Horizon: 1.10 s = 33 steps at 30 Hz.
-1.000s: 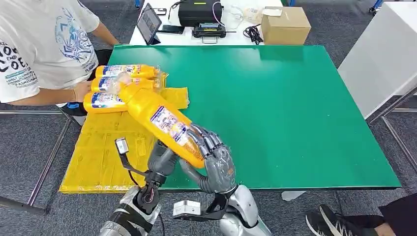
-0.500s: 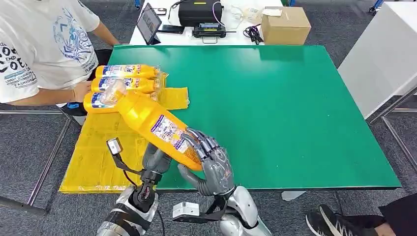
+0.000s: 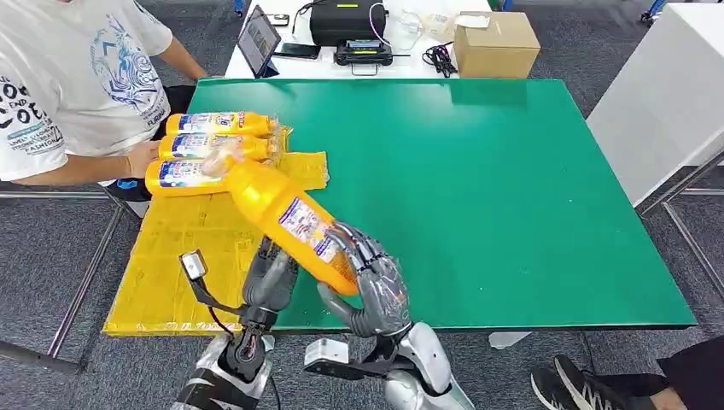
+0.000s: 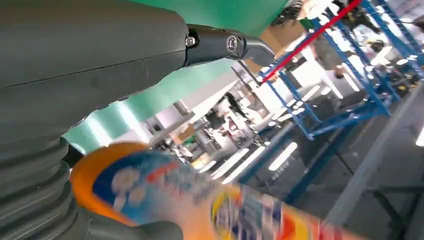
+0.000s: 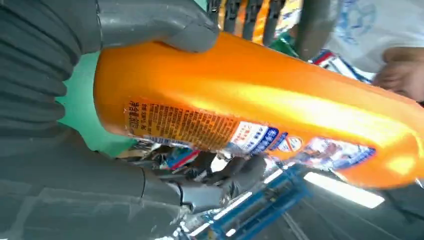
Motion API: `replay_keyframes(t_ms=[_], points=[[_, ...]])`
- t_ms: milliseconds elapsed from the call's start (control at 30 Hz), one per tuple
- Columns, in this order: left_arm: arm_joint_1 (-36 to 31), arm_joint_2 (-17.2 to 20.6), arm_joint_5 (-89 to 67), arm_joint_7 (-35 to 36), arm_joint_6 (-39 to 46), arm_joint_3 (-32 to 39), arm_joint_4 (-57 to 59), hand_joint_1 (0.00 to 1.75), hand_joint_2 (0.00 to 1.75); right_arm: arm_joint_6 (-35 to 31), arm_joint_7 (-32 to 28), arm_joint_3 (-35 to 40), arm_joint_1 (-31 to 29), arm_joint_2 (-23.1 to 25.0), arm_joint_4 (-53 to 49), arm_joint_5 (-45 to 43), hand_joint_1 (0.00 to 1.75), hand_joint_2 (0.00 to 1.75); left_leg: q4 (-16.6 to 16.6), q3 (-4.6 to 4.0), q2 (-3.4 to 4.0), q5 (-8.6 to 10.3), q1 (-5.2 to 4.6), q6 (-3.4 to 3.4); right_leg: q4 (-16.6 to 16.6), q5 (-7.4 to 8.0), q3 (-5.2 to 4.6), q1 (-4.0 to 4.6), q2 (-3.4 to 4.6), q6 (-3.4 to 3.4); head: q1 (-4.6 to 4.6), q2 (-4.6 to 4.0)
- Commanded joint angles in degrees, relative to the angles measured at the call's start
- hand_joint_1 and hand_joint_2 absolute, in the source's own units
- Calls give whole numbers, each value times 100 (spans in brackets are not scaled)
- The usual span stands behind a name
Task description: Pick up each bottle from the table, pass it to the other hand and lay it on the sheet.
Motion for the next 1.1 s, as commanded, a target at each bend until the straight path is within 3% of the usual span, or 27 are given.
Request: replay_keyframes(t_ms=[33, 467, 1100], points=[[208, 249, 77, 220, -133, -502, -431, 0, 175, 31, -22, -165, -48, -24, 498, -33, 175, 175, -3, 40, 12, -17, 7, -11, -6, -13, 39, 9, 8, -14, -2, 0], [237, 233, 105, 307, -681, -1058, -680, 0, 175, 174, -146, -246, 9, -26, 477, -129, 175, 175, -4, 17, 3, -6, 2, -6, -4, -5, 16, 3, 1, -8, 0, 0], [189, 280, -181, -23, -476, -1142, -522, 0, 175, 227, -171, -257, 108, -10, 541, -94, 175, 175, -5, 16, 2, -5, 3, -6, -5, -4, 14, 3, 0, -8, -2, 0]])
